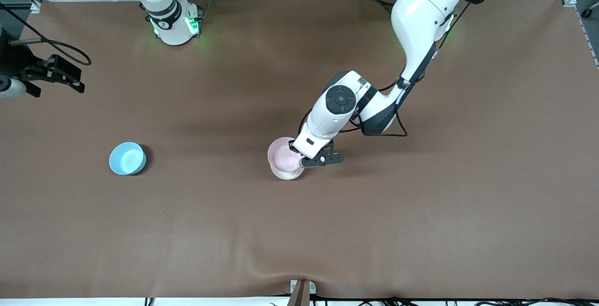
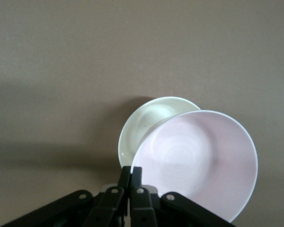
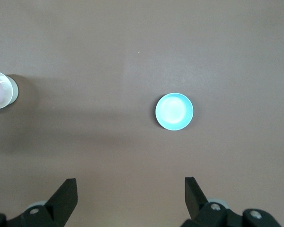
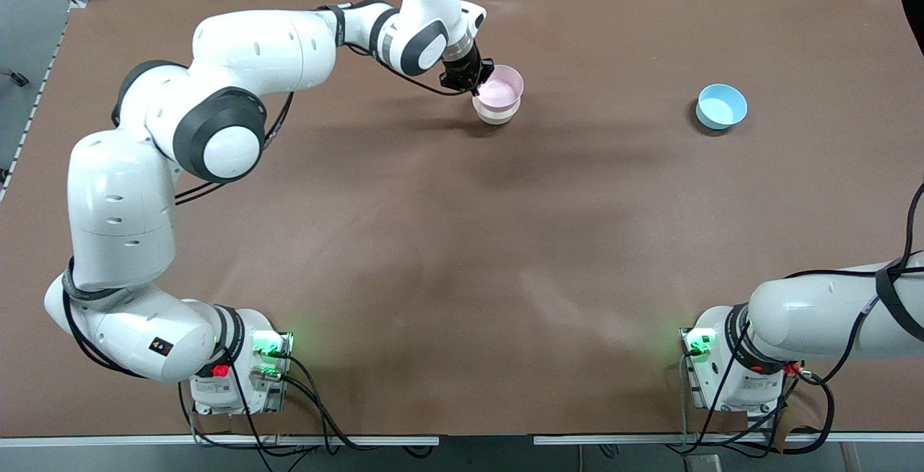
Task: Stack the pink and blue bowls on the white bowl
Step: 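Carry the pink bowl with the left gripper over the white bowl, then lower the pink bowl into the white bowl and open the left gripper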
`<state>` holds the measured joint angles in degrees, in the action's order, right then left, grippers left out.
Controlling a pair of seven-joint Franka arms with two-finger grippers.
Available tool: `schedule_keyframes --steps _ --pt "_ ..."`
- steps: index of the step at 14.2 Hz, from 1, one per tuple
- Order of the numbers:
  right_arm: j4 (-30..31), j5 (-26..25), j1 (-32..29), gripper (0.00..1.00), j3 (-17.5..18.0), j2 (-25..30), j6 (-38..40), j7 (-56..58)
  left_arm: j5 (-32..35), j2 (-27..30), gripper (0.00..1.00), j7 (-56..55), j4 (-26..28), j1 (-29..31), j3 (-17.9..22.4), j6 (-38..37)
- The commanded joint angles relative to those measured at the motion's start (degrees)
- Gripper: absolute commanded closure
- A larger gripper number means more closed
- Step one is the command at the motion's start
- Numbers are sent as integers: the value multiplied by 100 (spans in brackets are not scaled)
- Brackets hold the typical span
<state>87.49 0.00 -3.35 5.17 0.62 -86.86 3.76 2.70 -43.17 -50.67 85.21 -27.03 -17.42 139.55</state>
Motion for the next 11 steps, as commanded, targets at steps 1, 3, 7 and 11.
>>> schedule_keyframes --steps 1,3,7,11 --pt "-118 79 -25 0 19 -53 73 -7 143 -191 100 -145 -180 -66 46 98" --pt "-118 79 -17 0 19 -53 64 -16 152 -244 100 -127 -180 -66 46 107" --pt "-118 79 -25 0 19 -53 56 -7 152 -367 100 -136 -180 -66 46 344" --pt "-118 79 -25 0 28 -53 56 -7 170 -385 0 -119 -180 -57 63 344"
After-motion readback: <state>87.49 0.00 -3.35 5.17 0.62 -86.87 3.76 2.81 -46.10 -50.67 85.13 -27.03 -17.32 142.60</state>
